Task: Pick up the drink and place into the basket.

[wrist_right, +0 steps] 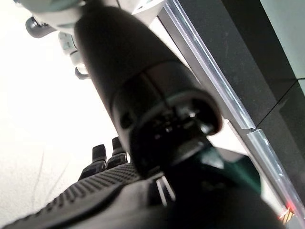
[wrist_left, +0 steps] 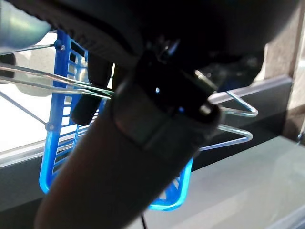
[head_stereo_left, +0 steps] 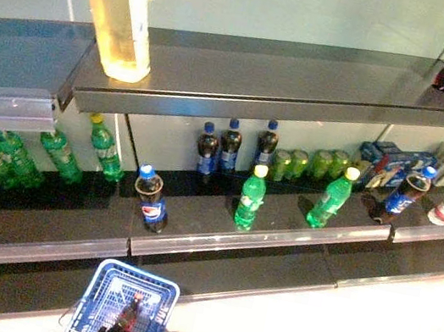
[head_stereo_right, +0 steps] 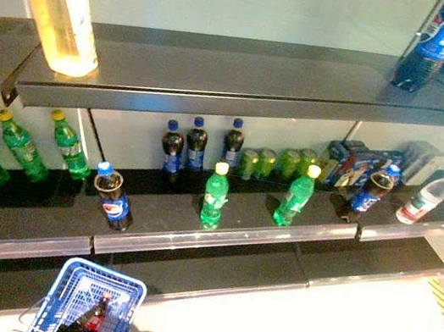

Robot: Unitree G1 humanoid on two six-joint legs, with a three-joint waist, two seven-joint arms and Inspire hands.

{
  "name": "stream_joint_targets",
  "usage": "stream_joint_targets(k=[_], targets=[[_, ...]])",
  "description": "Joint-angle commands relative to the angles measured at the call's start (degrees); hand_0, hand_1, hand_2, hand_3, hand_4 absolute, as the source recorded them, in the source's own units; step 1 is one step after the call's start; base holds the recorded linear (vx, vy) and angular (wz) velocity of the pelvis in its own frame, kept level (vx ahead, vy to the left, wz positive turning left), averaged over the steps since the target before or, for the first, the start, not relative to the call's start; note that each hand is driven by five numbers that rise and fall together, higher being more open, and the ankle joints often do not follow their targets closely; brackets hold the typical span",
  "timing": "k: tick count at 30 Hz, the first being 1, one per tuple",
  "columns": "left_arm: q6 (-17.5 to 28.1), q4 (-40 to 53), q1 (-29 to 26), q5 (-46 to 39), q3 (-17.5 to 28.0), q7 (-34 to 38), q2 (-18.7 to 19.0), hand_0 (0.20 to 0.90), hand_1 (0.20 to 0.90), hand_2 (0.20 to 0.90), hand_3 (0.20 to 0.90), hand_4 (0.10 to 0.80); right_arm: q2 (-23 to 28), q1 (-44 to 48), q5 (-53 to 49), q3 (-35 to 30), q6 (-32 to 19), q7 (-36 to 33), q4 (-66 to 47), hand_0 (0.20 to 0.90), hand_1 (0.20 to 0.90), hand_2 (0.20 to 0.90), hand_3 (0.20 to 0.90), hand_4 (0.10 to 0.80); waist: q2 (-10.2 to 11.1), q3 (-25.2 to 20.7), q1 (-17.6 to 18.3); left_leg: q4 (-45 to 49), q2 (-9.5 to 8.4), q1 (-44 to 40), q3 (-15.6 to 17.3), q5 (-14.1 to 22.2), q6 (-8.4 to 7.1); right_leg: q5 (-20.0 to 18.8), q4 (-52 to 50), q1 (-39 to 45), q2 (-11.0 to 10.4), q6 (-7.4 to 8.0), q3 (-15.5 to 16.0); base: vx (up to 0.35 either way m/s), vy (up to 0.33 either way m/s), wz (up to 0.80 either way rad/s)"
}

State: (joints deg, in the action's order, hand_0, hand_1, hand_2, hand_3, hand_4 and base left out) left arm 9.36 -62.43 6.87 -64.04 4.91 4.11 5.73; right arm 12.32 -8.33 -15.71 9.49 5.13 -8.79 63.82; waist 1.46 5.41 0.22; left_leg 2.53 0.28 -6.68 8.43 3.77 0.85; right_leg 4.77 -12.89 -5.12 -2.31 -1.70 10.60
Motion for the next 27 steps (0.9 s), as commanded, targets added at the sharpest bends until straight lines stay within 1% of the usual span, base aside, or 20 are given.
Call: stream_joint_targets(k=[1, 2, 4, 5, 6, 7, 8, 9, 10, 11, 13, 16, 17, 18, 19, 20, 21, 22, 26, 27], targets=[[7.4, 4.6, -0.1, 2.5, 1.4, -1.9, 4.6, 0.3, 0.3, 0.3, 0.2, 0.1, 0.0, 3.9, 1.7, 2.6, -2.3, -1.2, 1.5, 0.9, 0.9, 0.9, 0.9, 0.8, -1.0, 0.6, -1.2, 2.9, -4.18, -0.1, 1.4, 2.8, 0.66, -4.0, 6.2, 7.8, -4.3, 7.07, -0.2, 0.03, -0.284, -0.39], [7.0, 4.3, -0.5, 2.8, 2.1, -1.9, 4.8, 0.3, 0.3, 0.3, 0.2, 0.1, -0.2, 4.0, 1.9, 2.6, -2.4, -1.6, 1.8, 0.9, 0.9, 0.9, 0.9, 0.8, -0.9, 0.7, -1.2, 3.3, -3.64, -0.3, 2.3, 3.0, 0.55, -6.4, 7.2, 7.4, -7.4, 8.82, -0.2, 0.033, -0.303, -0.31], [6.6, 4.3, -0.7, 2.8, 2.4, -1.8, 4.9, 0.3, 0.3, 0.3, 0.2, 0.1, -0.3, 4.2, 2.2, 2.4, -2.4, -1.5, 2.2, 0.9, 0.9, 0.9, 0.9, 0.8, -0.9, 0.9, -1.4, 4.2, -2.86, -0.5, 3.2, 3.7, 0.1, -8.8, 8.0, 7.1, -10.3, 9.92, 0.2, 0.035, -0.351, -0.11], [6.4, 4.5, -0.6, 2.3, 2.8, -1.7, 5.2, 0.3, 0.3, 0.3, 0.2, 0.1, -0.4, 4.5, 2.5, 2.4, -2.5, -1.6, 2.6, 0.9, 0.9, 0.9, 0.9, 0.8, -0.8, 1.2, -1.6, 5.0, -1.56, -0.6, 4.2, 4.1, -0.6, -10.0, 8.8, 6.8, -12.3, 10.66, 1.0, 0.028, -0.409, -0.25], [6.3, 4.5, -0.6, 2.3, 2.9, -1.7, 5.3, 0.3, 0.3, 0.3, 0.2, 0.1, -0.4, 4.6, 2.5, 2.4, -2.5, -1.7, 2.6, 0.9, 0.9, 0.9, 0.9, 0.8, -0.8, 1.3, -1.7, 5.2, -1.21, -0.7, 4.5, 4.3, -0.78, -10.2, 9.0, 6.8, -12.6, 10.81, 1.1, 0.022, -0.488, -0.47], [6.4, 5.0, -0.3, 1.8, 3.1, -1.2, 5.4, 0.3, 0.3, 0.3, 0.2, 0.1, -0.4, 4.9, 2.7, 2.7, -2.1, -1.5, 2.3, 0.9, 0.9, 0.9, 0.9, 0.8, -0.6, 1.6, -1.8, 6.1, 0.11, -0.9, 5.1, 4.7, -1.25, -9.9, 9.0, 6.7, -12.6, 11.08, 1.6, 0.026, -0.413, -0.5], [6.5, 5.2, -0.2, 1.6, 3.1, -1.2, 5.5, 0.3, 0.3, 0.3, 0.2, 0.1, -0.4, 5.0, 2.4, 3.0, -2.1, -1.4, 2.3, 0.9, 0.9, 0.9, 0.9, 0.8, -0.6, 1.7, -1.8, 6.5, 0.71, -0.9, 5.3, 4.9, -1.43, -9.5, 8.9, 6.8, -12.4, 11.11, 1.6, 0.048, -0.568, -0.68], [6.9, 5.7, 0.4, 0.9, 3.1, -1.0, 5.7, 0.3, 0.3, 0.3, 0.2, 0.1, -0.1, 5.2, 2.1, 3.3, -1.7, -0.7, 1.8, 0.9, 0.9, 0.9, 0.9, 0.8, -0.2, 2.0, -1.9, 7.6, 2.35, -1.1, 5.4, 5.5, -1.92, -7.8, 8.3, 7.4, -11.1, 10.26, 1.6, 0.066, -0.643, -0.5], [7.5, 6.2, 0.9, -0.1, 3.1, -0.6, 5.6, 0.3, 0.3, 0.3, 0.2, 0.1, 0.1, 5.5, 2.1, 3.7, -0.6, -0.2, 1.2, 0.9, 0.9, 0.9, 0.9, 0.8, 0.2, 1.9, -2.0, 8.6, 3.97, -0.9, 5.4, 5.1, -2.39, -5.9, 7.4, 7.7, -9.0, 8.74, 1.9, 0.06, -0.562, -0.55], [7.8, 6.2, 0.9, -0.4, 3.1, -0.6, 5.5, 0.3, 0.3, 0.3, 0.2, 0.1, 0.2, 5.5, 2.1, 3.9, -0.4, -0.1, 1.0, 0.9, 0.9, 0.9, 0.9, 0.8, 0.2, 1.9, -2.0, 8.9, 4.45, -0.8, 5.4, 4.6, -2.54, -5.5, 7.1, 7.7, -8.4, 8.32, 2.0, 0.046, -0.581, -0.34], [8.9, 6.7, 1.0, -2.1, 2.9, -1.1, 4.9, 0.3, 0.3, 0.3, 0.2, 0.1, 0.6, 5.8, 1.2, 5.1, -0.5, 0.2, 0.7, 0.9, 0.9, 0.9, 0.9, 0.8, 1.1, 2.4, -2.4, 13.1, 7.71, 1.4, 4.3, 0.8, -3.06, -3.2, 5.8, 7.9, -4.7, 5.33, 1.9, 0.046, -0.576, -0.51], [10.1, 6.7, 1.0, -4.0, 2.7, -1.9, 4.1, 0.3, 0.3, 0.3, 0.2, 0.1, 1.3, 6.6, 0.3, 6.2, -0.9, 0.4, 0.9, 0.9, 0.9, 0.9, 0.9, 0.8, 2.7, 3.1, -3.5, 19.6, 8.83, 4.5, 0.6, -1.0, -1.83, -1.9, 6.1, 8.7, -1.7, 3.0, 0.8, 0.083, -0.561, -0.61], [10.1, 6.7, 1.1, -4.1, 2.7, -1.9, 4.1, 0.3, 0.3, 0.3, 0.2, 0.1, 1.3, 6.6, 0.3, 6.2, -0.9, 0.4, 1.0, 0.9, 0.9, 0.9, 0.9, 0.8, 2.8, 3.1, -3.6, 20.2, 8.83, 4.9, 0.3, -1.1, -1.78, -1.9, 6.1, 8.7, -1.6, 2.9, 0.7, 0.087, -0.471, -0.61], [10.0, 6.7, 1.3, -4.6, 2.9, -2.5, 4.1, 0.3, 0.3, 0.3, 0.2, 0.1, 1.4, 7.0, -0.3, 6.2, -1.4, 0.6, 1.6, 0.9, 0.9, 0.9, 0.9, 0.8, 3.2, 3.7, -4.5, 24.8, 7.51, 7.3, -2.3, -1.2, -0.85, -1.7, 6.2, 9.2, -0.9, 2.31, -0.4, 0.056, -0.253, -0.52], [10.0, 6.8, 1.3, -4.6, 2.9, -2.6, 4.1, 0.3, 0.3, 0.3, 0.2, 0.1, 1.4, 7.0, -0.3, 6.2, -1.5, 0.6, 1.6, 0.9, 0.9, 0.9, 0.9, 0.8, 3.2, 3.7, -4.6, 25.6, 7.19, 7.8, -2.9, -1.0, -0.64, -1.7, 6.2, 9.2, -0.8, 2.26, -0.5, 0.132, -0.416, -0.48], [10.2, 7.0, 1.8, -5.3, 3.2, -3.0, 3.7, 0.3, 0.3, 0.3, 0.2, 0.1, 1.9, 8.1, -0.2, 6.8, -1.3, 1.2, 1.7, 0.9, 0.9, 0.9, 0.9, 0.8, 3.1, 4.4, -6.7, 28.9, -0.98, 10.5, -7.4, 2.8, 2.59, -2.1, 6.4, 9.8, -0.1, 2.32, -2.1, 0.138, -0.292, -0.27], [10.4, 7.0, 1.9, -5.5, 3.1, -3.0, 3.6, 0.3, 0.3, 0.3, 0.2, 0.1, 2.0, 8.6, -0.2, 7.2, -1.3, 1.1, 1.6, 0.9, 0.9, 0.9, 0.9, 0.8, 2.5, 4.6, -7.5, 28.5, -3.89, 11.4, -8.1, 2.8, 2.97, -2.2, 6.6, 10.2, 0.9, 2.45, -2.7, 0.212, -0.366, -0.58], [10.2, 6.9, 2.0, -5.3, 3.0, -3.0, 3.6, 0.3, 0.3, 0.3, 0.2, 0.1, 2.0, 9.1, -1.1, 7.5, -1.3, 0.6, 1.5, 0.9, 0.9, 0.9, 0.9, 0.8, 1.9, 4.5, -8.1, 24.9, -5.76, 11.4, -8.1, 1.9, 2.72, -2.4, 7.0, 10.5, 1.8, 2.85, -2.9, 0.172, -0.213, -0.83], [10.2, 6.4, 2.5, -4.6, 2.9, -2.8, 3.4, 0.3, 0.3, 0.3, 0.2, 0.1, 1.4, 10.3, -2.5, 7.7, -0.8, -0.9, 1.2, 0.9, 0.9, 0.9, 0.9, 0.8, -0.2, 4.2, -9.6, 11.6, -7.87, 10.1, -8.5, -1.2, 0.95, -2.5, 8.0, 12.1, 3.9, 3.95, -2.4, 0.219, -0.136, -0.53], [10.2, 6.0, 2.8, -3.9, 2.8, -3.2, 3.2, 0.3, 0.3, 0.3, 0.2, 0.1, 1.1, 10.4, -3.1, 7.7, -0.3, -1.9, -0.2, 0.9, 0.9, 0.9, 0.9, 0.8, -1.6, 4.1, -10.5, 8.8, -8.18, 12.9, -7.4, -5.6, -0.55, -1.4, 7.1, 13.1, 5.5, 3.68, -1.8, 0.261, -0.142, -0.13]])
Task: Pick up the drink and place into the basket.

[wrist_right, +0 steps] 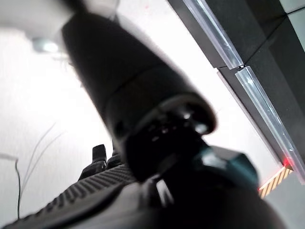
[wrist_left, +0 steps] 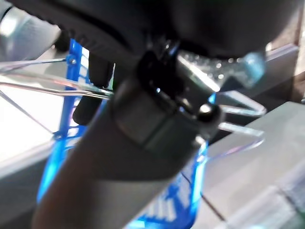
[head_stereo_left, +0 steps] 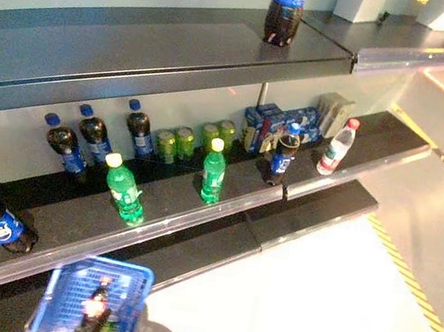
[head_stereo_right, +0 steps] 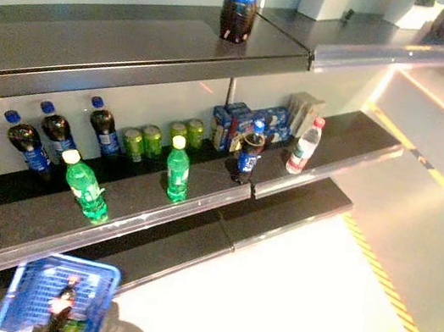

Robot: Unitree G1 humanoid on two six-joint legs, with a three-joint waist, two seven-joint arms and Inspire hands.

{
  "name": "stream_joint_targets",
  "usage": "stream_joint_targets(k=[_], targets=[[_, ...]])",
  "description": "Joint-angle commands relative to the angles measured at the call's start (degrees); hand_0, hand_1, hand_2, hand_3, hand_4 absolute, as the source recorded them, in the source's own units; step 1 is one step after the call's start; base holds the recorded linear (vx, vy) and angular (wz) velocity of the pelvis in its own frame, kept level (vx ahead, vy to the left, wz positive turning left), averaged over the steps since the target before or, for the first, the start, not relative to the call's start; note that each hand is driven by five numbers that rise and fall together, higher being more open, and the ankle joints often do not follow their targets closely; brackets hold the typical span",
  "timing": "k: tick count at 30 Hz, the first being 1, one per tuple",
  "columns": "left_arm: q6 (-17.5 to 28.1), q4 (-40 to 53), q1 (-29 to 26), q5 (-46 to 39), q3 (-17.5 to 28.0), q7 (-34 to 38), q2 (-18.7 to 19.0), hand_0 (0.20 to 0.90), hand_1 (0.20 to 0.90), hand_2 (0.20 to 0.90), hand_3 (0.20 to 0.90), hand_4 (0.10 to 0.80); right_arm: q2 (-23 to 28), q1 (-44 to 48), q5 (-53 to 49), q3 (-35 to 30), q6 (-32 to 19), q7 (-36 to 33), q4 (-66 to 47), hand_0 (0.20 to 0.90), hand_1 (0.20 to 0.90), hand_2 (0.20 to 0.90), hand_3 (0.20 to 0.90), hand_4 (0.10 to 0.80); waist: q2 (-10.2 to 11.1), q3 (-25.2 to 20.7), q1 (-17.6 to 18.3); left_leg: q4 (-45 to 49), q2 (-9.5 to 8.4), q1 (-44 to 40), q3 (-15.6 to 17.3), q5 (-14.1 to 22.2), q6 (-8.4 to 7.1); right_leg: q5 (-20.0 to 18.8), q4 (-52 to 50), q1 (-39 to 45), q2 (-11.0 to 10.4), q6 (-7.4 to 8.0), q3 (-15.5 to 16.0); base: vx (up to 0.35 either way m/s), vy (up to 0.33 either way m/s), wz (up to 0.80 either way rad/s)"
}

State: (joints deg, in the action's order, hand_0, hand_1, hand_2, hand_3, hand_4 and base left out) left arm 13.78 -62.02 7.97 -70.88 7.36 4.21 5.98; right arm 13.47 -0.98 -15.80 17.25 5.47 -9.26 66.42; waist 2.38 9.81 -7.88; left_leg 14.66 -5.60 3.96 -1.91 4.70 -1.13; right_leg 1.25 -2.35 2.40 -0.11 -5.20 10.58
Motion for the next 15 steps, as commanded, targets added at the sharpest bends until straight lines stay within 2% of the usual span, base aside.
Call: stream_joint_targets(k=[1, 2, 3, 4, 5, 6, 7, 8, 9, 10, 11, 12, 13, 14, 15], targets=[[5.8, 5.3, 1.6, 3.0, 0.2, -3.4, 3.2, 0.3, 0.3, 0.3, 0.2, 0.1, -0.4, 3.1, -3.3, -0.2, -0.1, -2.1, -4.0, 0.9, 0.9, 0.9, 0.9, 0.8, -2.5, -0.3, -2.7, -1.9, -2.05, 4.0, 3.9, -7.2, 1.27, 3.6, -5.2, 5.7, 3.7, 6.65, -1.0, 0.256, -0.121, -0.08], [5.7, 4.9, 1.5, 3.0, 0.3, -3.4, 3.4, 0.3, 0.3, 0.3, 0.2, 0.1, -0.7, 3.3, -3.9, 0.0, -0.1, -2.6, -4.0, 0.9, 0.9, 0.9, 0.9, 0.8, -2.2, -0.6, -2.9, -1.7, -2.51, 3.9, 3.2, -5.7, 1.67, 4.3, -6.7, 5.4, 3.8, 6.65, -1.0, 0.236, -0.066, -0.24], [6.4, 4.0, 1.5, 3.1, 0.6, -3.2, 3.5, 0.3, 0.3, 0.3, 0.2, 0.1, -1.5, 3.9, -5.8, 0.8, 0.2, -3.7, -4.1, 0.9, 0.9, 0.9, 0.9, 0.8, -2.2, -1.3, -3.5, -4.3, -3.97, 2.4, 1.3, -4.3, 2.55, 5.2, -12.2, 5.5, 4.9, 7.36, -0.6, 0.174, -0.032, -0.43], [6.5, 3.9, 1.5, 3.1, 0.7, -3.2, 3.5, 0.3, 0.3, 0.3, 0.2, 0.1, -1.5, 3.9, -6.0, 0.9, 0.3, -3.8, -4.1, 0.9, 0.9, 0.9, 0.9, 0.8, -2.2, -1.5, -3.6, -4.6, -4.03, 2.3, 1.1, -4.4, 2.6, 5.1, -12.5, 5.4, 5.1, 7.42, -0.5, 0.228, -0.075, -0.63], [7.5, 3.5, 1.3, 4.1, 1.6, -2.7, 3.4, 0.3, 0.3, 0.3, 0.2, 0.1, -2.8, 3.8, -6.4, 0.5, -0.2, -4.0, -4.0, 0.9, 0.9, 0.9, 0.9, 0.8, -2.2, -2.2, -2.8, -6.9, -3.19, -0.8, 3.2, -3.5, 3.96, 0.0, -22.5, 1.8, 6.2, 10.35, 0.7, 0.156, -0.101, -0.49], [7.7, 3.5, 1.1, 4.0, 2.1, -2.7, 3.5, 0.3, 0.3, 0.3, 0.2, 0.1, -3.2, 3.7, -5.6, 0.2, -1.2, -3.4, -3.8, 0.9, 0.9, 0.9, 0.9, 0.8, -2.3, -2.3, -2.4, -7.5, -2.61, -2.0, 3.3, -3.3, 4.16, -1.9, -26.3, 0.4, 6.5, 11.39, 0.9, 0.201, -0.164, -0.36], [7.9, 3.5, 0.7, 3.1, 2.4, -2.6, 4.3, 0.3, 0.3, 0.3, 0.2, 0.1, -3.4, 3.7, -4.6, 0.4, -1.9, -2.0, -3.5, 0.9, 0.9, 0.9, 0.9, 0.8, -2.8, -2.2, -1.7, -8.8, -1.51, -4.4, 2.2, -3.0, 4.26, -3.5, -34.6, -2.8, 5.7, 12.92, 0.7, 0.147, -0.191, -0.12], [8.3, 3.2, 0.1, 2.0, 2.1, -2.8, 4.7, 0.3, 0.3, 0.3, 0.2, 0.1, -3.3, 3.7, -4.2, 0.6, -1.9, -1.2, -3.3, 0.9, 0.9, 0.9, 0.9, 0.8, -3.2, -2.5, -1.2, -9.0, -0.4, -5.3, 2.1, -2.9, 4.09, -2.8, -33.7, -4.1, 3.8, 12.54, 1.1, 0.124, -0.184, -0.03], [8.6, 3.1, -0.1, 1.5, 2.0, -3.1, 4.8, 0.3, 0.3, 0.3, 0.2, 0.1, -3.2, 3.7, -4.2, 0.7, -2.1, -0.9, -3.3, 0.9, 0.9, 0.9, 0.9, 0.8, -3.2, -2.5, -1.0, -9.0, -0.19, -5.6, 2.0, -2.9, 4.04, -2.2, -33.5, -4.1, 3.2, 12.35, 1.3, 0.111, -0.192, 0.16], [8.6, 3.2, -0.7, 1.0, 1.9, -3.3, 4.9, 0.3, 0.3, 0.3, 0.2, 0.1, -3.3, 3.7, -4.1, 0.7, -2.5, -0.8, -3.1, 0.9, 0.9, 0.9, 0.9, 0.8, -3.3, -2.6, -0.7, -9.1, 0.31, -6.4, 1.2, -2.8, 3.93, -1.4, -30.7, -3.9, 0.1, 12.21, 1.1, 0.104, -0.363, 0.22], [8.0, 4.1, -2.1, 1.8, 1.6, -2.7, 5.0, 0.3, 0.3, 0.3, 0.2, 0.1, -3.4, 3.8, -4.8, 0.8, -3.5, -1.4, -3.0, 0.9, 0.9, 0.9, 0.9, 0.8, -3.3, -2.7, -0.5, -8.2, 0.71, -6.8, -0.7, -2.1, 3.5, -1.0, -21.3, -2.8, -4.9, 11.74, -0.9, 0.084, -0.361, 0.27], [7.9, 4.2, -2.3, 1.9, 1.5, -2.6, 5.1, 0.3, 0.3, 0.3, 0.2, 0.1, -3.4, 3.9, -4.8, 0.9, -3.7, -1.4, -3.1, 0.9, 0.9, 0.9, 0.9, 0.8, -3.4, -2.8, -0.4, -8.1, 0.83, -6.7, -1.0, -2.1, 3.43, -1.3, -19.6, -2.7, -5.3, 11.64, -1.2, 0.09, -0.599, 0.28], [6.5, 5.2, -4.2, 3.1, 0.8, -1.3, 5.4, 0.3, 0.3, 0.3, 0.2, 0.1, -3.5, 4.0, -6.3, 1.0, -3.7, -2.7, -4.2, 0.9, 0.9, 0.9, 0.9, 0.8, -3.1, -3.0, 0.3, -6.9, 0.9, -6.2, -3.0, -0.9, 3.15, -3.5, -9.6, -2.6, -9.8, 11.97, -5.3, 0.071, -0.513, 0.33], [5.9, 5.4, -4.8, 3.3, 1.1, -1.0, 5.6, 0.3, 0.3, 0.3, 0.2, 0.1, -3.5, 4.1, -6.5, 1.1, -3.7, -3.3, -4.5, 0.9, 0.9, 0.9, 0.9, 0.8, -2.9, -2.9, 0.8, -6.7, 0.97, -6.6, -4.0, 0.1, 2.63, -7.1, -6.3, -3.0, -12.7, 12.91, -7.7, 0.084, -0.682, 0.62], [5.3, 5.6, -5.2, 2.9, 1.2, -0.9, 5.9, 0.3, 0.3, 0.3, 0.2, 0.1, -3.6, 4.4, -6.2, 1.5, -3.6, -3.7, -4.6, 0.9, 0.9, 0.9, 0.9, 0.8, -3.0, -2.7, 1.3, -6.8, 1.74, -7.3, -5.0, 1.0, 1.94, -10.3, -4.6, -3.8, -14.5, 14.04, -10.2, 0.042, -0.417, 0.65]])
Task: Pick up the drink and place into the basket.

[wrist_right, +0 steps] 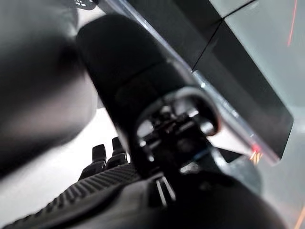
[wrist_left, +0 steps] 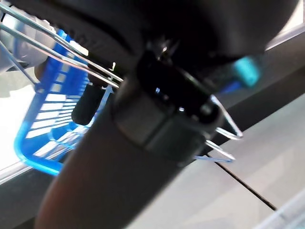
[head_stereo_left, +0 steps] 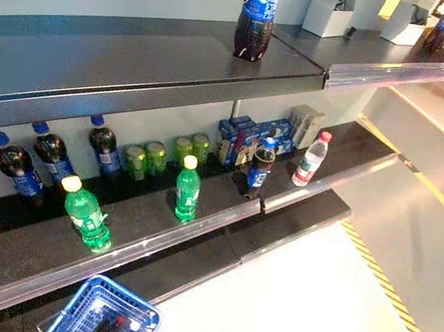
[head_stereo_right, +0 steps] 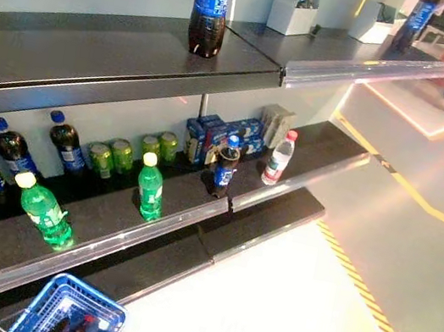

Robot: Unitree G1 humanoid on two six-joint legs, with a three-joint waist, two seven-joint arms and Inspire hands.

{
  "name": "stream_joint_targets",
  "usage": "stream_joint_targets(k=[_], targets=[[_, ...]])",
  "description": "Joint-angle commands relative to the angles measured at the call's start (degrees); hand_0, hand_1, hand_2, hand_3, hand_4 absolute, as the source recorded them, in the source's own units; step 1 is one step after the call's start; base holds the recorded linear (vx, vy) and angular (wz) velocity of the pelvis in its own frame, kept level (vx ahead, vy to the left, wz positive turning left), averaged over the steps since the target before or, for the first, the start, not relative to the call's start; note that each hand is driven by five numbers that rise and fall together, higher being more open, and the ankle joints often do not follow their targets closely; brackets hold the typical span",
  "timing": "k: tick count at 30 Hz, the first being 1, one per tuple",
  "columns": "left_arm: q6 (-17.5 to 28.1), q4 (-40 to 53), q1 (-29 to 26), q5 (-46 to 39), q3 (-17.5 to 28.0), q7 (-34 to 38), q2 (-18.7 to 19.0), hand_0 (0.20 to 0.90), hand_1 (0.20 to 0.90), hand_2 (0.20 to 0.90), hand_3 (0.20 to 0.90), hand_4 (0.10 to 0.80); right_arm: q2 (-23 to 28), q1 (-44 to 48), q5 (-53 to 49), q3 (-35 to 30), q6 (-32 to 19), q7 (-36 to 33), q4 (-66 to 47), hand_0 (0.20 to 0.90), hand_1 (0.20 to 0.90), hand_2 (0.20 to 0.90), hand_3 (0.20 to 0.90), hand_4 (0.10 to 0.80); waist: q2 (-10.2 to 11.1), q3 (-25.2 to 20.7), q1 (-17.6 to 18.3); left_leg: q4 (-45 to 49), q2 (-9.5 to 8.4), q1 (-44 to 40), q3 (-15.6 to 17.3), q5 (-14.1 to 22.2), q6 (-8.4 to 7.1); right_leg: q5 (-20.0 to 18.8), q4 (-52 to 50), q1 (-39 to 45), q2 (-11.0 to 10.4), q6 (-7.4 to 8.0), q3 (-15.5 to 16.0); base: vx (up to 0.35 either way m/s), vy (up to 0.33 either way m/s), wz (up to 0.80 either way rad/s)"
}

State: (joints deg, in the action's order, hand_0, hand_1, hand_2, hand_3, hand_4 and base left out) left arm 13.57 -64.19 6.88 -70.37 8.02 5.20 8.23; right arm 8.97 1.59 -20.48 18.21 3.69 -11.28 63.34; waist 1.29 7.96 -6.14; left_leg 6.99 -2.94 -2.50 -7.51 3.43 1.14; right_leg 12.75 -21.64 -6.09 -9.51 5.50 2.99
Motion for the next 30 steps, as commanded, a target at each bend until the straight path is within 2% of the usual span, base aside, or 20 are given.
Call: stream_joint_targets(k=[1, 2, 3, 4, 5, 6, 8, 9, 10, 11, 12, 13, 14, 15, 16, 17, 18, 22, 27, 30], targets=[[5.5, 7.8, -4.2, 2.2, 0.5, -1.8, 3.7, 0.3, 0.3, 0.3, 0.2, 0.1, 0.9, 1.9, -1.5, 0.6, -1.7, -1.8, -1.5, 0.9, 0.9, 0.9, 0.9, 0.8, -2.0, -0.7, -0.3, 0.8, -0.64, -1.2, 0.4, 2.5, -0.48, -22.3, 15.0, 4.7, -5.3, 3.53, -3.0, 0.017, -0.464, 0.88], [5.3, 8.5, -4.4, 0.9, 0.0, -1.0, 4.3, 0.3, 0.3, 0.3, 0.2, 0.1, 0.9, 2.1, -1.0, 1.0, -0.5, -1.6, -2.2, 0.9, 0.9, 0.9, 0.9, 0.8, -2.3, -0.6, 0.3, 0.0, 1.02, -2.1, -0.2, 2.7, -1.02, -22.8, 14.6, 3.8, -5.3, 4.47, -4.7, -0.003, -0.327, 0.64], [5.4, 9.0, -4.3, 0.7, -0.2, -0.6, 4.3, 0.3, 0.3, 0.3, 0.2, 0.1, 1.1, 2.3, -1.1, 1.5, 0.2, -1.6, -2.7, 0.9, 0.9, 0.9, 0.9, 0.8, -2.4, -0.6, 0.3, -0.5, 2.54, -2.4, -0.3, 2.3, -1.49, -20.5, 14.7, 4.4, -4.4, 4.56, -4.4, -0.015, -0.713, 0.63], [6.1, 9.7, -3.7, 1.5, 0.0, -0.4, 4.2, 0.3, 0.3, 0.3, 0.2, 0.1, 1.5, 2.2, 0.9, 2.8, 1.8, -0.2, -4.2, 0.9, 0.9, 0.9, 0.9, 0.8, -2.0, -0.9, -0.3, -1.3, 6.59, -2.8, 0.5, 1.7, -3.47, -15.6, 16.3, 7.1, -3.1, 4.38, -1.1, -0.016, -0.735, 0.38], [7.1, 9.8, -3.1, 1.5, 0.0, 0.0, 3.8, 0.3, 0.3, 0.3, 0.2, 0.1, 1.6, 2.1, 2.6, 3.2, 3.1, 0.7, -5.0, 0.9, 0.9, 0.9, 0.9, 0.8, -1.6, -1.0, -0.6, -1.7, 8.99, -3.1, 1.8, 0.9, -4.68, -14.6, 17.3, 8.5, -2.4, 4.02, 1.2, -0.039, -0.871, 0.4], [7.3, 9.8, -2.9, 1.0, 0.0, 0.7, 3.3, 0.3, 0.3, 0.3, 0.2, 0.1, 2.1, 2.0, 4.7, 4.1, 4.5, 1.6, -5.8, 0.9, 0.9, 0.9, 0.9, 0.8, -1.2, -1.1, -0.8, -2.2, 11.11, -2.7, 2.5, -0.4, -5.56, -13.5, 17.4, 9.1, -1.1, 3.18, 1.7, -0.037, -0.506, 0.36], [6.5, 9.2, -3.1, 1.2, -0.2, 0.5, 3.2, 0.3, 0.3, 0.3, 0.2, 0.1, 2.9, 1.8, 5.3, 4.9, 4.8, 2.0, -6.0, 0.9, 0.9, 0.9, 0.9, 0.8, -0.5, -0.9, -1.2, -1.8, 12.43, -1.0, 3.6, -1.9, -6.45, -12.7, 18.0, 9.8, 0.0, 1.97, 3.1, -0.064, -0.461, 0.29], [5.5, 8.2, -3.5, 4.0, -0.7, -0.2, 2.7, 0.3, 0.3, 0.3, 0.2, 0.1, 3.4, 1.0, 3.6, 4.4, 5.0, 1.5, -5.7, 0.9, 0.9, 0.9, 0.9, 0.8, 0.3, -0.5, -1.2, -1.2, 13.27, 0.4, 9.9, -3.5, -6.78, -12.8, 19.3, 11.1, 0.5, 1.23, 7.5, -0.098, -0.501, 0.1], [5.0, 8.1, -3.9, 5.4, -1.3, -0.5, 2.4, 0.3, 0.3, 0.3, 0.2, 0.1, 3.6, 0.5, 2.6, 3.7, 4.9, 1.3, -5.4, 0.9, 0.9, 0.9, 0.9, 0.8, 0.7, -0.5, -0.8, -0.3, 13.48, 1.4, 13.5, -4.5, -6.92, -13.0, 20.0, 11.4, 0.7, 0.74, 9.4, -0.099, -0.417, 0.6], [4.6, 8.0, -4.2, 6.0, -2.0, -0.5, 2.2, 0.3, 0.3, 0.3, 0.2, 0.1, 3.8, 0.1, 2.0, 3.0, 4.9, 1.3, -5.1, 0.9, 0.9, 0.9, 0.9, 0.8, 1.1, -0.5, -0.5, 0.9, 13.41, 2.3, 15.3, -4.7, -6.97, -13.0, 20.5, 11.6, 0.9, 0.29, 10.8, -0.092, -0.335, 1.13], [4.1, 7.8, -4.3, 6.3, -3.5, -0.8, 2.0, 0.3, 0.3, 0.3, 0.2, 0.1, 4.5, -0.4, 1.0, 2.0, 4.7, 2.0, -4.1, 0.9, 0.9, 0.9, 0.9, 0.8, 1.7, -0.2, -0.5, 3.7, 11.51, 3.5, 15.7, -3.0, -6.3, -13.2, 21.3, 12.2, 1.1, -0.43, 12.2, -0.098, -0.346, 1.54], [4.6, 7.7, -3.6, 5.7, -4.5, -0.7, 1.4, 0.3, 0.3, 0.3, 0.2, 0.1, 5.0, 0.1, 2.1, 1.5, 4.5, 3.5, -2.2, 0.9, 0.9, 0.9, 0.9, 0.8, 2.1, -0.2, -1.0, 5.8, 7.39, 4.2, 14.7, -0.8, -5.28, -13.5, 22.0, 12.2, 1.6, -0.95, 12.7, -0.08, -0.299, 1.06], [4.8, 7.7, -3.3, 5.4, -4.7, -0.5, 1.3, 0.3, 0.3, 0.3, 0.2, 0.1, 5.2, 0.2, 2.8, 1.5, 4.6, 4.0, -1.7, 0.9, 0.9, 0.9, 0.9, 0.8, 2.0, -0.2, -1.2, 6.1, 6.43, 4.4, 14.3, -0.5, -5.14, -13.5, 22.1, 12.2, 1.8, -1.09, 12.7, -0.019, -0.236, 0.74], [5.3, 6.9, -2.2, 5.3, -4.9, -1.2, 0.7, 0.3, 0.3, 0.3, 0.2, 0.1, 5.3, 0.5, 3.8, 1.4, 4.7, 4.7, -0.4, 0.9, 0.9, 0.9, 0.9, 0.8, 1.8, -0.1, -1.8, 6.5, 3.41, 4.5, 12.1, 0.0, -4.37, -13.7, 22.6, 12.4, 3.0, -1.57, 11.7, 0.027, -0.157, 0.24], [5.5, 6.7, -1.9, 5.4, -4.9, -1.1, 0.6, 0.3, 0.3, 0.3, 0.2, 0.1, 5.3, 0.6, 4.2, 1.4, 4.8, 4.9, -0.2, 0.9, 0.9, 0.9, 0.9, 0.8, 1.8, -0.3, -1.9, 6.3, 2.52, 4.6, 11.5, -0.1, -4.1, -13.8, 22.6, 12.2, 3.2, -1.68, 11.6, 0.092, -0.178, 0.11], [5.8, 5.7, -1.0, 6.4, -4.2, -1.7, 0.3, 0.3, 0.3, 0.3, 0.2, 0.1, 4.9, 0.9, 4.4, 1.7, 4.7, 5.2, 0.9, 0.9, 0.9, 0.9, 0.9, 0.8, 1.2, -0.5, -2.6, 3.8, 0.02, 3.3, 10.0, 0.3, -3.19, -14.0, 23.0, 12.5, 4.3, -1.65, 11.4, 0.124, -0.138, -0.12], [6.2, 4.8, -0.6, 6.6, -4.0, -2.1, 0.3, 0.3, 0.3, 0.3, 0.2, 0.1, 4.5, 1.1, 4.5, 1.7, 4.6, 5.1, 1.6, 0.9, 0.9, 0.9, 0.9, 0.8, 0.9, -0.9, -2.9, 1.9, -1.03, 2.4, 9.6, 0.1, -2.73, -14.0, 23.4, 12.7, 5.0, -1.71, 11.3, 0.17, -0.144, -0.08], [6.0, 3.3, -0.4, 8.3, -3.4, -2.3, 0.9, 0.3, 0.3, 0.3, 0.2, 0.1, 3.4, 0.8, 5.1, 1.9, 4.5, 4.5, 1.3, 0.9, 0.9, 0.9, 0.9, 0.8, -0.4, -2.1, -3.0, -4.8, -3.78, 0.3, 11.8, -2.1, -2.07, -13.5, 24.1, 13.4, 7.4, -1.85, 13.0, 0.147, -0.102, 0.13], [6.7, 2.0, -1.1, 7.0, -1.9, -1.8, 0.4, 0.3, 0.3, 0.3, 0.2, 0.1, 2.0, 1.2, 5.7, 3.4, 6.0, 2.4, -0.4, 0.9, 0.9, 0.9, 0.9, 0.8, -0.9, -2.1, -2.5, -5.6, -4.28, -0.6, 8.2, -2.5, -1.0, -9.5, 15.9, 12.0, 9.6, -2.95, 11.7, 0.196, -0.067, 0.19], [7.0, 3.2, -2.0, 5.8, -1.9, -2.0, 1.5, 0.3, 0.3, 0.3, 0.2, 0.1, 1.4, 1.3, 7.0, 4.6, 4.0, 2.8, -1.6, 0.9, 0.9, 0.9, 0.9, 0.8, -1.6, -1.1, -0.6, -6.2, -3.22, -2.6, 8.1, -1.6, 0.88, -11.6, -6.3, 3.8, 11.3, -0.21, 10.6, 0.128, -0.077, -0.14]])
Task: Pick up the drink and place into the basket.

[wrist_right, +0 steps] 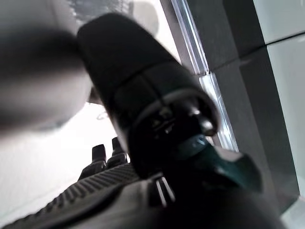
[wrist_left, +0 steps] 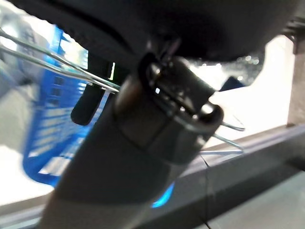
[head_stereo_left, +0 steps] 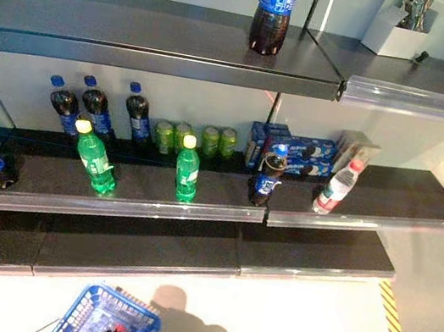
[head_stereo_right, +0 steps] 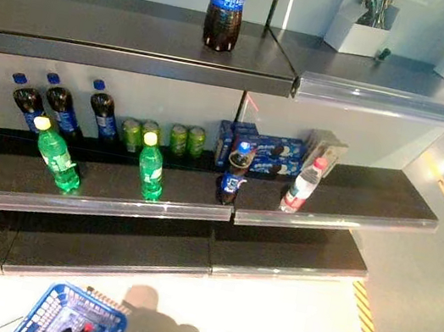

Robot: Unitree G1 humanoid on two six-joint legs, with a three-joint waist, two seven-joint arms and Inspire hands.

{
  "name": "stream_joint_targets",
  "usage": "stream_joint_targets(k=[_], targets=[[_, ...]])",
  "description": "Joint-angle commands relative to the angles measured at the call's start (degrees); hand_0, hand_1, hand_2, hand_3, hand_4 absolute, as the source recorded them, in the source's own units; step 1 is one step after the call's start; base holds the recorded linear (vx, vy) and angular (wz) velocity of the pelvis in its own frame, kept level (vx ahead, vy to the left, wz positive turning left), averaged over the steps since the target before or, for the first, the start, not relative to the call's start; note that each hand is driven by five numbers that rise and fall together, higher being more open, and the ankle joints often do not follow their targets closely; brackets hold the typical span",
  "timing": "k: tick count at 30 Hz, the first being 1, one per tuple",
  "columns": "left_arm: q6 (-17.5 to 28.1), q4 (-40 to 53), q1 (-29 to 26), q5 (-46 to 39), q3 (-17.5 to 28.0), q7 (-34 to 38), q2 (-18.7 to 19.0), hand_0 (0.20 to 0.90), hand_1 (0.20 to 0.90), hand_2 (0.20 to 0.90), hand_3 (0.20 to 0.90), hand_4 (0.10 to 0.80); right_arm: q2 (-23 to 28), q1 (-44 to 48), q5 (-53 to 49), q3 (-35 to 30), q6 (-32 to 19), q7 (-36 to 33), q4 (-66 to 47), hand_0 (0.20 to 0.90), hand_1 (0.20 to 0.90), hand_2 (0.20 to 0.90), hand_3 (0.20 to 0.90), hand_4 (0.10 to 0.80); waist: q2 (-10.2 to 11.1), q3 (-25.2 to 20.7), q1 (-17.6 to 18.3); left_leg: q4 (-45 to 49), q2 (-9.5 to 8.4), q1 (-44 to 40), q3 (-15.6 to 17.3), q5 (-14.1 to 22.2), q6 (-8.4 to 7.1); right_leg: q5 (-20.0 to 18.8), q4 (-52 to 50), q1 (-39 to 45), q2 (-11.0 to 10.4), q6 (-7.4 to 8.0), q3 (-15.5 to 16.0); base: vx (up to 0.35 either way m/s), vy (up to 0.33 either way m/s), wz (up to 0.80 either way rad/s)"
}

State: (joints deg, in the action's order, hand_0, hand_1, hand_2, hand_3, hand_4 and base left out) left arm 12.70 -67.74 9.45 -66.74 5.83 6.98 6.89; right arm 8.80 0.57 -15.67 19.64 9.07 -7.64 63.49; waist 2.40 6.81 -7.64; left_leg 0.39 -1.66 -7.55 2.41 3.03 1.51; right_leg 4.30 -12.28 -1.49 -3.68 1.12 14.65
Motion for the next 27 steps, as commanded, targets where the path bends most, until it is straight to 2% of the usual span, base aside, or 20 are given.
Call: stream_joint_targets(k=[1, 4, 5, 6, 7, 8, 9, 10, 11, 12, 13, 14, 15, 16, 18, 20, 21, 23, 24, 27], targets=[[8.1, 7.1, -5.0, 1.6, 0.1, -3.7, 3.0, 0.3, 0.3, 0.3, 0.2, 0.1, 1.6, 2.5, 2.3, 3.6, -1.3, -1.0, -2.4, 0.9, 0.9, 0.9, 0.9, 0.8, -2.8, 0.4, 1.2, 0.8, -4.19, 2.5, -2.1, -1.0, 0.75, -3.5, -21.4, -3.1, 5.6, 4.8, -1.9, 0.075, -0.113, -0.16], [8.3, 8.4, -5.9, 0.8, -0.7, -3.9, 3.7, 0.3, 0.3, 0.3, 0.2, 0.1, 1.9, 3.0, 1.8, 4.2, -1.6, -0.7, -2.9, 0.9, 0.9, 0.9, 0.9, 0.8, -2.3, 0.9, 2.2, 2.1, -3.49, 2.3, -2.2, 0.5, 1.29, -4.6, -23.4, -5.3, 4.5, 5.58, -4.4, 0.129, -0.257, 0.03], [8.5, 9.5, -7.3, 0.0, -2.3, -3.0, 3.7, 0.3, 0.3, 0.3, 0.2, 0.1, 2.1, 3.2, 2.5, 4.0, -1.7, -0.4, -2.9, 0.9, 0.9, 0.9, 0.9, 0.8, -1.9, 0.7, 2.2, 3.0, -3.22, 2.9, -3.2, 0.3, 0.82, -4.3, -12.1, -2.3, 0.6, 4.84, -5.8, 0.138, -0.257, 0.23], [8.5, 9.6, -7.3, 0.0, -2.4, -2.9, 3.7, 0.3, 0.3, 0.3, 0.2, 0.1, 2.1, 3.2, 2.5, 4.0, -1.7, -0.4, -2.9, 0.9, 0.9, 0.9, 0.9, 0.8, -2.0, 0.8, 2.2, 3.0, -3.19, 2.8, -3.2, 0.3, 0.81, -4.3, -12.0, -2.0, 0.6, 4.83, -5.8, 0.17, -0.413, 0.43], [7.6, 10.6, -8.4, 1.0, -2.4, -2.1, 3.8, 0.3, 0.3, 0.3, 0.2, 0.1, 2.0, 3.3, 2.6, 4.1, -2.6, -0.7, -2.8, 0.9, 0.9, 0.9, 0.9, 0.8, -1.7, 0.7, 2.2, 3.7, -3.09, 3.3, -4.1, 0.7, 0.59, -5.9, -4.3, -1.4, -2.8, 5.16, -7.8, 0.128, -0.47, 0.5], [6.5, 11.3, -9.9, 1.9, -2.9, -1.7, 4.4, 0.3, 0.3, 0.3, 0.2, 0.1, 1.9, 3.6, 2.5, 4.3, -3.5, -1.1, -2.8, 0.9, 0.9, 0.9, 0.9, 0.8, -1.6, 0.9, 2.8, 3.9, -2.82, 3.0, -5.4, 2.1, 0.28, -11.0, 2.8, -2.7, -7.2, 6.8, -11.4, 0.146, -0.52, 0.39], [6.2, 11.4, -10.1, 2.0, -2.9, -1.6, 4.5, 0.3, 0.3, 0.3, 0.2, 0.1, 1.9, 3.6, 2.4, 4.3, -3.6, -1.1, -2.8, 0.9, 0.9, 0.9, 0.9, 0.8, -1.5, 1.1, 2.9, 3.9, -2.64, 2.6, -5.5, 2.5, 0.12, -12.8, 3.9, -2.9, -8.2, 7.36, -12.0, 0.136, -0.55, 0.2], [5.6, 11.7, -10.5, 2.0, -3.0, -1.2, 5.1, 0.3, 0.3, 0.3, 0.2, 0.1, 1.9, 3.8, 2.2, 4.3, -3.7, -1.3, -3.0, 0.9, 0.9, 0.9, 0.9, 0.8, -1.4, 1.5, 3.3, 3.7, -1.84, 1.8, -6.1, 3.6, -0.48, -17.1, 7.2, -4.1, -11.0, 8.77, -13.7, 0.121, -0.481, 0.12], [5.5, 11.8, -10.5, 1.7, -3.0, -1.0, 5.4, 0.3, 0.3, 0.3, 0.2, 0.1, 1.7, 4.0, 2.2, 4.3, -3.2, -1.5, -3.4, 0.9, 0.9, 0.9, 0.9, 0.8, -1.4, 2.0, 3.5, 3.5, -0.68, 0.5, -6.6, 4.7, -1.02, -19.9, 9.8, -4.7, -12.7, 9.86, -14.4, 0.141, -0.592, 0.1], [5.8, 11.7, -10.3, 1.0, -3.0, -0.6, 5.7, 0.3, 0.3, 0.3, 0.2, 0.1, 1.6, 4.0, 2.8, 4.2, -2.6, -1.4, -3.7, 0.9, 0.9, 0.9, 0.9, 0.8, -1.2, 2.1, 3.7, 3.4, 0.13, -0.2, -6.8, 5.2, -1.27, -21.2, 10.6, -5.4, -13.5, 10.48, -14.9, 0.142, -0.624, 0.02], [5.8, 12.5, -9.6, 0.7, -2.6, 0.5, 5.9, 0.3, 0.3, 0.3, 0.2, 0.1, 1.6, 4.2, 3.1, 4.8, -1.9, -0.8, -4.4, 0.9, 0.9, 0.9, 0.9, 0.8, -1.4, 2.5, 3.4, 3.3, 2.76, -1.0, -6.3, 5.5, -1.96, -18.2, 9.6, -4.7, -13.0, 10.93, -13.9, 0.143, -0.731, -0.2], [6.0, 12.7, -8.7, 1.0, -1.8, 1.0, 5.9, 0.3, 0.3, 0.3, 0.2, 0.1, 1.9, 4.2, 3.4, 5.2, -0.5, 0.4, -5.3, 0.9, 0.9, 0.9, 0.9, 0.8, -1.1, 2.1, 2.8, 3.3, 5.45, -1.0, -5.1, 4.8, -3.06, -13.5, 10.3, -1.8, -11.9, 11.0, -11.0, 0.103, -0.57, -0.2], [6.0, 12.7, -8.7, 1.0, -1.8, 1.0, 5.9, 0.3, 0.3, 0.3, 0.2, 0.1, 1.9, 4.2, 3.4, 5.3, -0.5, 0.4, -5.3, 0.9, 0.9, 0.9, 0.9, 0.8, -1.2, 2.2, 2.9, 3.3, 5.49, -1.1, -5.2, 4.8, -3.08, -13.5, 10.3, -1.7, -11.8, 10.99, -10.9, 0.108, -0.685, 0.01], [6.3, 12.8, -7.6, 1.3, -1.3, 0.9, 5.2, 0.3, 0.3, 0.3, 0.2, 0.1, 2.8, 3.6, 4.1, 5.6, 0.3, 1.4, -7.0, 0.9, 0.9, 0.9, 0.9, 0.8, -0.7, 1.5, 2.5, 3.3, 9.54, -0.7, -3.7, 2.7, -5.73, -9.6, 9.3, -0.3, -9.5, 9.42, -9.4, 0.057, -0.449, 0.27], [6.0, 12.2, -6.7, 2.7, -0.4, 0.4, 4.6, 0.3, 0.3, 0.3, 0.2, 0.1, 3.8, 3.1, 2.9, 5.5, 0.9, 2.1, -8.4, 0.9, 0.9, 0.9, 0.9, 0.8, 0.1, 1.4, 2.0, 3.6, 12.64, 0.4, -2.0, 0.4, -7.63, -7.9, 9.3, 1.3, -7.9, 7.83, -7.2, 0.063, -0.513, 0.42], [6.0, 11.4, -6.3, 3.9, -0.2, 0.3, 4.0, 0.3, 0.3, 0.3, 0.2, 0.1, 4.1, 2.6, 2.5, 4.8, 1.6, 1.7, -9.5, 0.9, 0.9, 0.9, 0.9, 0.8, 0.8, 1.7, 1.6, 4.8, 13.53, 2.7, -1.1, -1.1, -7.95, -7.3, 9.9, 2.8, -7.3, 7.02, -5.8, 0.027, -0.393, 0.24], [5.6, 11.4, -6.4, 5.3, -0.3, -0.5, 3.3, 0.3, 0.3, 0.3, 0.2, 0.1, 4.8, 1.7, 2.1, 3.8, 1.7, 1.2, -10.4, 0.9, 0.9, 0.9, 0.9, 0.8, 1.3, 1.9, 1.7, 6.6, 13.69, 5.2, 3.6, -2.9, -7.77, -7.2, 10.8, 4.1, -7.0, 6.14, -2.6, -0.024, -0.338, 0.06], [4.6, 12.0, -6.4, 6.4, -1.9, -2.3, 3.2, 0.3, 0.3, 0.3, 0.2, 0.1, 5.7, 0.3, 2.4, 1.9, 0.1, 1.7, -10.6, 0.9, 0.9, 0.9, 0.9, 0.8, 1.3, 2.0, 2.3, 9.2, 14.7, 8.4, 7.9, -6.3, -8.49, -7.1, 12.2, 5.0, -6.5, 4.99, 0.6, -0.08, -0.29, 0.72], [4.2, 12.4, -6.5, 6.7, -3.3, -3.1, 3.0, 0.3, 0.3, 0.3, 0.2, 0.1, 6.8, 0.1, 2.5, 1.6, -1.6, 1.9, -9.9, 0.9, 0.9, 0.9, 0.9, 0.8, 1.1, 2.1, 2.2, 9.3, 12.86, 9.1, 8.8, -5.6, -8.24, -7.4, 13.2, 5.5, -6.3, 4.82, 2.0, -0.069, -0.194, 1.4], [3.5, 12.8, -5.9, 7.1, -5.2, -3.0, 2.5, 0.3, 0.3, 0.3, 0.2, 0.1, 8.0, 0.9, 2.2, 1.6, -2.1, 2.3, -10.0, 0.9, 0.9, 0.9, 0.9, 0.8, 0.2, 1.7, 2.3, 5.4, 9.97, 8.2, 9.1, -6.1, -8.18, -7.4, 14.3, 5.8, -5.3, 4.34, 2.3, 0.018, -0.023, 0.76]])
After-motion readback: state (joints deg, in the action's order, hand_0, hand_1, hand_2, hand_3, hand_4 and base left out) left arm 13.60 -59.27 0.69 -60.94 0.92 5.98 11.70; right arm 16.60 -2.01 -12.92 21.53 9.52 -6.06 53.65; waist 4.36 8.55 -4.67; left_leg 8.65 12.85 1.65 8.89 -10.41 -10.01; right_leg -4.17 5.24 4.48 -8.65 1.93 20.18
